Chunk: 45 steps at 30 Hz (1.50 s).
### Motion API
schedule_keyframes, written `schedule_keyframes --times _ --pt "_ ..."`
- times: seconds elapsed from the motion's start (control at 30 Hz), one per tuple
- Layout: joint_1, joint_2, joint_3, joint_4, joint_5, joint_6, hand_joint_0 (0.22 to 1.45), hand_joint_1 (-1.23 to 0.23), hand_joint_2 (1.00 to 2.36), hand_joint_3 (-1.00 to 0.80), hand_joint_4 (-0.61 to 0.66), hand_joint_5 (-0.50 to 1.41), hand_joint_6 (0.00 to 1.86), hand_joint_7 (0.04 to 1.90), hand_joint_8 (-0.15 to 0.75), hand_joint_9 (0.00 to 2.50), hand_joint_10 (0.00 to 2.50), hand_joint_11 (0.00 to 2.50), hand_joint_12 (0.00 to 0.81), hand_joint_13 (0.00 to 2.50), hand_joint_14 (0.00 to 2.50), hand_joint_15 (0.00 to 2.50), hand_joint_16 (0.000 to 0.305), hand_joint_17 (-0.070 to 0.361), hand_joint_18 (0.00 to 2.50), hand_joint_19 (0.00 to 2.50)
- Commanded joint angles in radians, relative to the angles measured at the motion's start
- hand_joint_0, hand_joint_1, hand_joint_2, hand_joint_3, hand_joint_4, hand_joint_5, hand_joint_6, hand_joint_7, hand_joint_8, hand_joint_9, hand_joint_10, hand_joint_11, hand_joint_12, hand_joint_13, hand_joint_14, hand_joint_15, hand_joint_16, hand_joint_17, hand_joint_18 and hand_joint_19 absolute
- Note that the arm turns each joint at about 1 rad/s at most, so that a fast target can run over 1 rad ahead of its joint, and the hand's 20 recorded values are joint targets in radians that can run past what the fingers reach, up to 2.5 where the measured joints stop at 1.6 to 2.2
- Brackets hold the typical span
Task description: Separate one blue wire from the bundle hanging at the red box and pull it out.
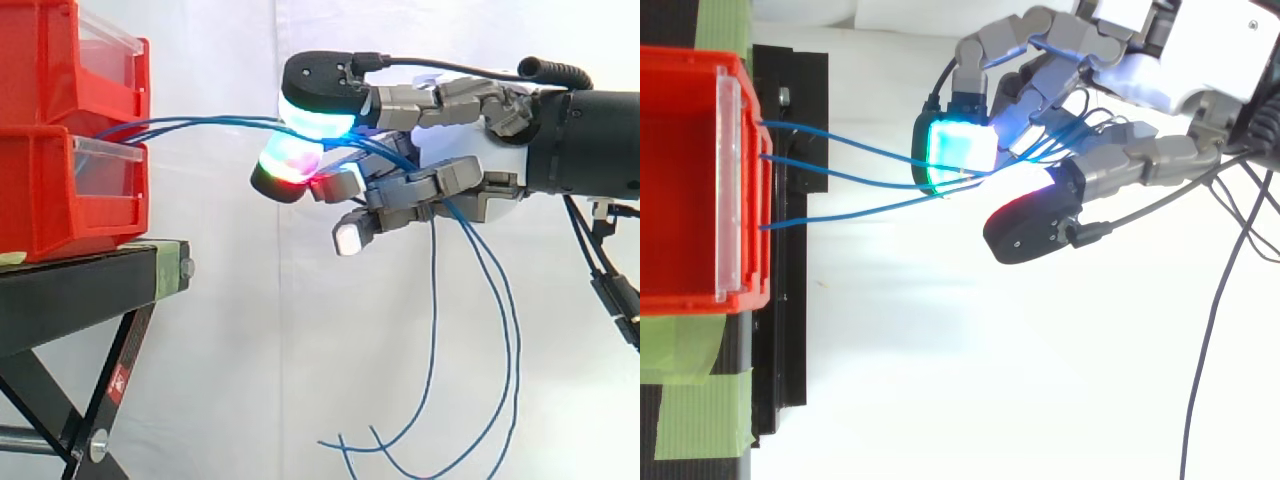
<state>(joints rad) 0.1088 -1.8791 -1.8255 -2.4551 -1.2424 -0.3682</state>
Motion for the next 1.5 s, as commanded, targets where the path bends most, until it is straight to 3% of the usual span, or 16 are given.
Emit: schedule_keyframes --times 0.0,0.73,0.9,1.33,1.47 --pt "0.002 0.000 0.000 0.001 0.000 -0.001 0.56 -0.72 1.01 -0.35 0.25 -0.20 0.79 1.16 0.349 1.13 0.01 1.56 0.332 1.28 1.93 0.79 0.055 0.124 0.82 0.92" --pt "-0.004 0.000 0.000 0.013 -0.002 -0.005 0.57 -0.65 1.01 -0.35 0.24 -0.18 0.77 1.18 0.349 1.19 0.01 1.54 0.327 1.30 1.91 0.81 0.054 0.121 0.83 0.92" --pt "-0.006 0.000 0.000 0.013 -0.002 -0.005 0.62 -0.70 1.03 -0.17 0.19 -0.18 0.82 1.19 0.354 1.23 0.01 1.56 0.320 1.31 1.83 0.87 0.051 0.116 0.83 0.89" --pt "-0.001 0.000 0.000 0.013 0.000 -0.009 0.63 -0.77 1.03 -0.04 0.13 -0.19 0.84 1.17 0.338 1.18 0.01 1.60 0.321 1.31 1.82 0.88 0.051 0.115 0.83 0.88" --pt "-0.001 0.000 0.000 0.013 0.000 -0.009 0.65 -0.79 1.04 0.03 0.16 -0.20 0.84 1.16 0.332 1.15 0.01 1.60 0.317 1.31 1.83 0.86 0.052 0.116 0.81 0.88"
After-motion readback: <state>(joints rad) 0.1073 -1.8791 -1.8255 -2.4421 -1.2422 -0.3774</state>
